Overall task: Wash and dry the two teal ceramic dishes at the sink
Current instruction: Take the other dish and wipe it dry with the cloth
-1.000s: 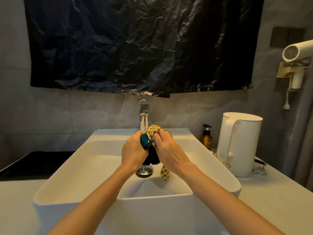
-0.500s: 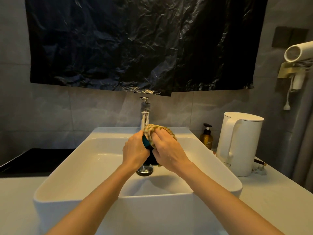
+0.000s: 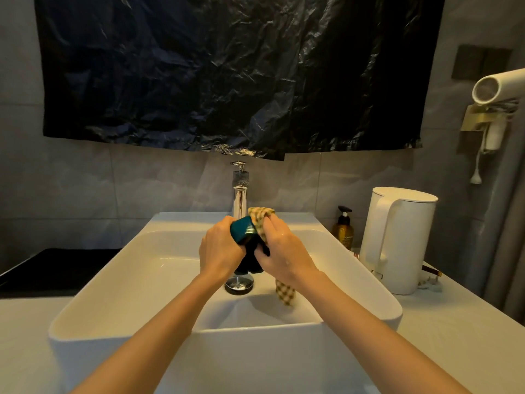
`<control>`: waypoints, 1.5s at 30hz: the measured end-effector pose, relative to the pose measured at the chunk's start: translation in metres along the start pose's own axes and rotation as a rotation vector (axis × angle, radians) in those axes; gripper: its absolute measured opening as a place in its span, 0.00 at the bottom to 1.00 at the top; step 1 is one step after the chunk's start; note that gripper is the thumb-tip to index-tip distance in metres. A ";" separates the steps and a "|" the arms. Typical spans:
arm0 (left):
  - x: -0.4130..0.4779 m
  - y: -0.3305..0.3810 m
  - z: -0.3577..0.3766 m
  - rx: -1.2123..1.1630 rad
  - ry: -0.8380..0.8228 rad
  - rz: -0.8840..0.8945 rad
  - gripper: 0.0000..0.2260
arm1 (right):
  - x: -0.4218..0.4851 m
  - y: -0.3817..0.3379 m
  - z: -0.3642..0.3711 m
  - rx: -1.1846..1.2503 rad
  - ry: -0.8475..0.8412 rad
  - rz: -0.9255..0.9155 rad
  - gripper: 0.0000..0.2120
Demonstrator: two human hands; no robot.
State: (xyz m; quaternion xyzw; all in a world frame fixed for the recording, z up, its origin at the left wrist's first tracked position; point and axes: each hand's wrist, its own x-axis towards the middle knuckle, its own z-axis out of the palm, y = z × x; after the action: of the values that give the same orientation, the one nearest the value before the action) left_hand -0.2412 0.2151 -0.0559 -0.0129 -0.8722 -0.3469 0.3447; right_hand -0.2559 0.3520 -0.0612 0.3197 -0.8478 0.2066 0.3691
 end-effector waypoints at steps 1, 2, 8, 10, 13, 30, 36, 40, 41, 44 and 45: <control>0.001 -0.001 -0.001 -0.012 0.007 -0.018 0.14 | -0.002 0.002 0.000 0.012 -0.003 0.027 0.21; 0.002 -0.001 -0.001 -0.025 0.013 -0.032 0.14 | -0.004 0.002 -0.001 0.014 -0.006 0.036 0.22; -0.001 0.001 0.001 -0.028 -0.014 0.037 0.11 | 0.003 -0.006 0.000 -0.127 0.050 -0.184 0.21; -0.001 0.001 0.000 -0.018 -0.012 0.036 0.12 | 0.005 -0.003 0.002 -0.077 0.048 -0.121 0.20; 0.002 -0.001 -0.002 -0.100 0.012 -0.020 0.14 | 0.001 0.005 0.001 0.065 0.008 0.056 0.20; -0.002 0.004 0.010 -0.160 -0.183 0.034 0.20 | 0.001 0.011 -0.003 -0.177 0.031 0.008 0.12; -0.002 0.004 0.010 -0.049 -0.113 0.027 0.12 | 0.002 -0.001 -0.002 -0.186 0.035 -0.139 0.15; -0.001 0.001 0.006 0.016 -0.074 -0.001 0.08 | 0.003 -0.006 0.002 -0.227 -0.011 -0.217 0.15; -0.001 0.001 0.005 0.014 -0.077 -0.028 0.08 | 0.002 -0.005 0.001 -0.209 -0.010 -0.182 0.15; 0.004 -0.002 0.003 -0.017 -0.063 -0.114 0.11 | -0.002 -0.001 -0.004 -0.154 -0.031 -0.063 0.15; 0.005 -0.003 0.003 -0.026 -0.056 -0.126 0.11 | -0.002 -0.001 -0.005 -0.172 -0.029 -0.082 0.16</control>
State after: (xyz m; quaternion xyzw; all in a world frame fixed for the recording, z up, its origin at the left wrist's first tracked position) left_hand -0.2472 0.2135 -0.0565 0.0279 -0.8760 -0.3785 0.2976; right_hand -0.2512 0.3549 -0.0593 0.3245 -0.8538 0.1131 0.3910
